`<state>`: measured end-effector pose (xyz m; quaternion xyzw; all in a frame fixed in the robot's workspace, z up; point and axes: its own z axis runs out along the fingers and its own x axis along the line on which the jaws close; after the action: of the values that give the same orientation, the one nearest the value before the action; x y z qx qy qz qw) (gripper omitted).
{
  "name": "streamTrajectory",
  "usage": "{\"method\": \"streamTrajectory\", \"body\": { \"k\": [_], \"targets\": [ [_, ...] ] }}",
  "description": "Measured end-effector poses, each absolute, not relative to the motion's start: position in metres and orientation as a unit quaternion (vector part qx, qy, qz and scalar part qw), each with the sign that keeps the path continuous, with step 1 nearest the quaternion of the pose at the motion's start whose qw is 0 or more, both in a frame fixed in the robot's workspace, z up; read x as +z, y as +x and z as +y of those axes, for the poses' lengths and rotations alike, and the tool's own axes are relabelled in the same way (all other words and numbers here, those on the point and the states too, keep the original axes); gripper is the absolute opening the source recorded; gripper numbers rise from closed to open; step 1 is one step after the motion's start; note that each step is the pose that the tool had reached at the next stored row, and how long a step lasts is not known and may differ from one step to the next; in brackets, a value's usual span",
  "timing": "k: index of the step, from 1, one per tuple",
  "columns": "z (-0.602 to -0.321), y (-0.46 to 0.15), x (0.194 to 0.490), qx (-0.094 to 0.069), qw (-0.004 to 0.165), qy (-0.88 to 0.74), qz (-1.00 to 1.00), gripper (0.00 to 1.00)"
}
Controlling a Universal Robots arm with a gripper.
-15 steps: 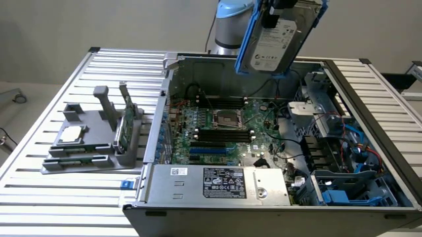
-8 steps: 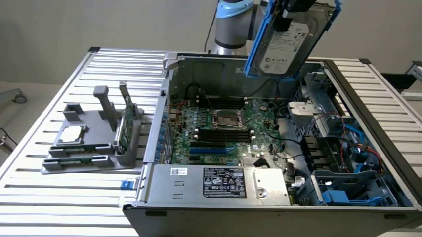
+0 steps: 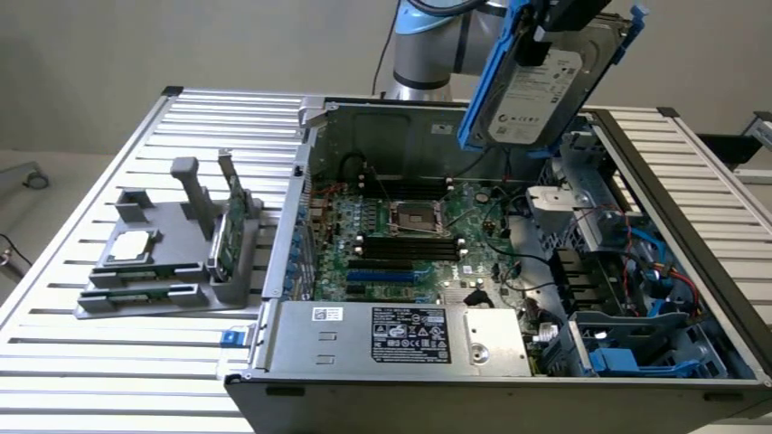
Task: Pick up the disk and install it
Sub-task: 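Pick up the disk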
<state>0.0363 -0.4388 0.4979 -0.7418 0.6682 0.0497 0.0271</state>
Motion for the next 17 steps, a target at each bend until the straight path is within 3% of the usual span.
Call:
{"method": "streamTrajectory", "body": {
  "k": [17],
  "targets": [
    [-0.472,0.046,0.498,0.055,0.033,-0.740,0.669,0.33]
  ]
}}
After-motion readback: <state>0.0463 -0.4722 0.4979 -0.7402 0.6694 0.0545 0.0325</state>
